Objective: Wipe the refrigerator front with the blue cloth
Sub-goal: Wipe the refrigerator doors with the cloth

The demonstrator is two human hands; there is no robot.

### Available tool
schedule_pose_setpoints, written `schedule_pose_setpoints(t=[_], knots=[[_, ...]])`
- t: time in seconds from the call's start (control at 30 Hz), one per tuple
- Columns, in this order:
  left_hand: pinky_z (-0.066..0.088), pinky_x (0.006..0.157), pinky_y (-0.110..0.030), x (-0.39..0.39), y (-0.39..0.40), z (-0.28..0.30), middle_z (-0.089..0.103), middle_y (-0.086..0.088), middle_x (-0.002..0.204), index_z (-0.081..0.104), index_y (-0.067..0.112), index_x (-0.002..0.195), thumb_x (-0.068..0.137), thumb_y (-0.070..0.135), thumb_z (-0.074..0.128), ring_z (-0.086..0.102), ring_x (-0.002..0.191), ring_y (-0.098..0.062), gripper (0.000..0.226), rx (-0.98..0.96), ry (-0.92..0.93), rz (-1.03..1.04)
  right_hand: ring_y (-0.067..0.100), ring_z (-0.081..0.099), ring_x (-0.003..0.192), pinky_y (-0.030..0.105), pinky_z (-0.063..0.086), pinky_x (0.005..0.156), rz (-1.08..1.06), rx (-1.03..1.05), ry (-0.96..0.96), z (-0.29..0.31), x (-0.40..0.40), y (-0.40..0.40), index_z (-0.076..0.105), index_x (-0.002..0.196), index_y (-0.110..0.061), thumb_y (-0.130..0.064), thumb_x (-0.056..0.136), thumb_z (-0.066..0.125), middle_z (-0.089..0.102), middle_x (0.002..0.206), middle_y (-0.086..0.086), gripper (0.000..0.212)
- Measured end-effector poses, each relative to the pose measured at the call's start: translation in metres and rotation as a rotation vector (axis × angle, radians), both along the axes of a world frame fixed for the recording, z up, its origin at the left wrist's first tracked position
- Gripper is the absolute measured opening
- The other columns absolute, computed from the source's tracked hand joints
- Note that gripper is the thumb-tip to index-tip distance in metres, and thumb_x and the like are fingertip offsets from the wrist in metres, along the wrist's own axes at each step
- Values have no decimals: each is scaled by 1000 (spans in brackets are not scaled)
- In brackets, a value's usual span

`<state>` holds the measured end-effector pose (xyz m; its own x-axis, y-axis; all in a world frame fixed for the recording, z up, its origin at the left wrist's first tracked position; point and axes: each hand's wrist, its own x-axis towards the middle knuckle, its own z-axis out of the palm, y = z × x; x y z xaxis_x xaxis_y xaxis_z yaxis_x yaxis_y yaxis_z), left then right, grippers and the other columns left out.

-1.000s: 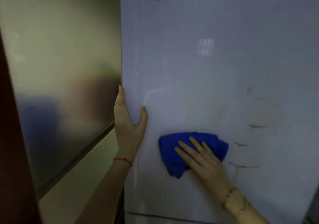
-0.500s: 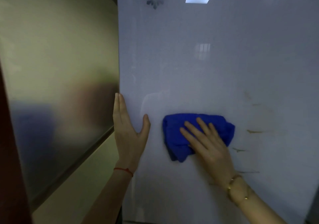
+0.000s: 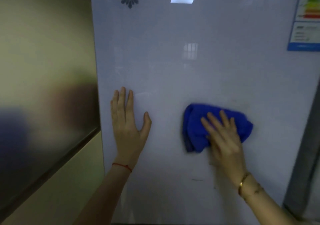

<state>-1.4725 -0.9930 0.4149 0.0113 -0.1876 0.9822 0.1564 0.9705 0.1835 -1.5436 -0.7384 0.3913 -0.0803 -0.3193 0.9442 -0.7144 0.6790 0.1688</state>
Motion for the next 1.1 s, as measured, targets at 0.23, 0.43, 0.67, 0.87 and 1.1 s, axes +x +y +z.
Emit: schedule_pose_setpoints(t=[0.23, 0.43, 0.67, 0.87, 1.1], knots=[[21, 123, -55, -5, 5, -1, 33, -21, 155, 37, -4, 145, 95, 19, 54, 25, 149, -37, 59, 15, 15, 27, 29, 22, 146, 47, 10, 123, 64, -245, 44, 68, -13, -5, 46, 138, -11, -9, 98, 47, 36, 150, 5, 40], [23, 122, -56, -7, 7, -1, 31, -21, 156, 35, -4, 146, 95, 20, 53, 24, 149, -37, 59, 18, 17, 53, 22, 23, 147, 40, 18, 122, 6, 181, 61, -22, -13, 37, 42, 141, -20, -6, 97, 43, 38, 151, 2, 46], [24, 121, -57, -6, 9, -5, 31, -20, 156, 34, -2, 147, 96, 21, 52, 24, 149, -36, 59, 23, 9, 66, 30, 24, 146, 45, 10, 123, 136, -183, 23, 58, -11, 8, 49, 136, -11, -11, 98, 50, 41, 148, 8, 38], [23, 122, -55, -6, 9, -21, 30, -19, 157, 33, -2, 148, 96, 22, 50, 23, 150, -36, 60, 16, -18, 82, 17, 13, 149, 37, 26, 115, 124, 446, 27, -137, -9, 29, 31, 147, -24, -21, 100, 33, 21, 158, -7, 47], [23, 122, -55, -3, 7, -28, 31, -21, 157, 34, -2, 147, 96, 24, 50, 24, 149, -36, 60, 15, -35, 91, 29, 23, 146, 45, 11, 123, 118, -206, -85, -17, -7, 5, 51, 135, -12, -9, 95, 53, 40, 147, 5, 41]])
